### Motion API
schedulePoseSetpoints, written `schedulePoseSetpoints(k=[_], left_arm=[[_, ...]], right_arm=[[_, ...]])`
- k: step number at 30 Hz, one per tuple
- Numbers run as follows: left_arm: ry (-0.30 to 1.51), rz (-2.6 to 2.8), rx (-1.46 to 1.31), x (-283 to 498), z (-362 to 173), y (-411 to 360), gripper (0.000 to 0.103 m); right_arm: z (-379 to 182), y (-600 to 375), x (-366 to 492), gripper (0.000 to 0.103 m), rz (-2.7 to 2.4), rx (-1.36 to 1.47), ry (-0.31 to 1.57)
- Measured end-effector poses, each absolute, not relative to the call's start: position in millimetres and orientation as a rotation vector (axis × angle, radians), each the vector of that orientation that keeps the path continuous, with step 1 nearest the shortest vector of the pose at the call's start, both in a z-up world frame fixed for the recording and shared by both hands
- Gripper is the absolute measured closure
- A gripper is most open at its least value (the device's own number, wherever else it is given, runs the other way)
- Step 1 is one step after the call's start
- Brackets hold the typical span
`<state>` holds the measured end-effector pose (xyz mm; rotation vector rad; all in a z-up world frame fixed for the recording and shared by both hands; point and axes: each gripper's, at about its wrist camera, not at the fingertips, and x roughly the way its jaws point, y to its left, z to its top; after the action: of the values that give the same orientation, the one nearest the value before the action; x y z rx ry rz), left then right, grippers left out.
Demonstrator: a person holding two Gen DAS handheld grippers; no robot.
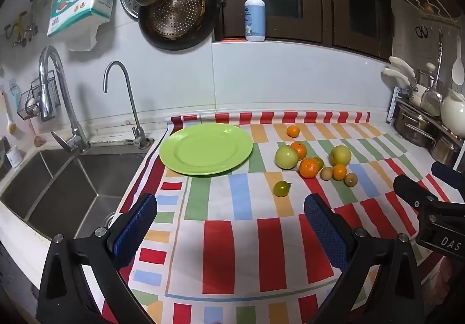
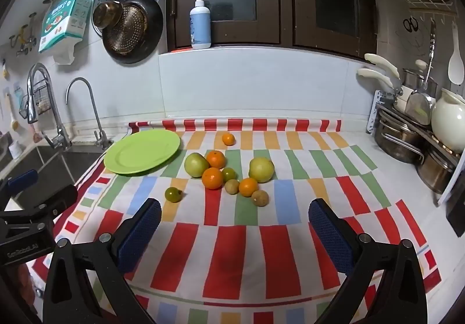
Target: Organize fruits
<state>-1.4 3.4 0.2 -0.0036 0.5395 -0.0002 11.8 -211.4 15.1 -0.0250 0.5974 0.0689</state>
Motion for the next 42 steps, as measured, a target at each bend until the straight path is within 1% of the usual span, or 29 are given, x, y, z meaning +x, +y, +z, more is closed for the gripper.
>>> schedulePoseSetpoints(k=[2, 11, 13, 42], left_arm=[[0.569, 0.016, 0.030, 5, 2, 1, 0.000], [0.564, 0.010, 0.003, 24, 8, 13, 0.000], [0.534, 0.011, 0.044, -2, 1, 1, 0.000], [0.519, -0.002, 0.036, -5, 8, -2, 0.000]], right_arm=[[16, -210, 12, 0.001, 0.073, -0.024, 0.596], [15, -208, 11, 0.001, 0.078, -0.040, 0.598], [14, -208, 10, 0.001, 0.079, -0.037, 0.593], [22, -212, 7, 0.001, 0.098, -0.039, 0.573]])
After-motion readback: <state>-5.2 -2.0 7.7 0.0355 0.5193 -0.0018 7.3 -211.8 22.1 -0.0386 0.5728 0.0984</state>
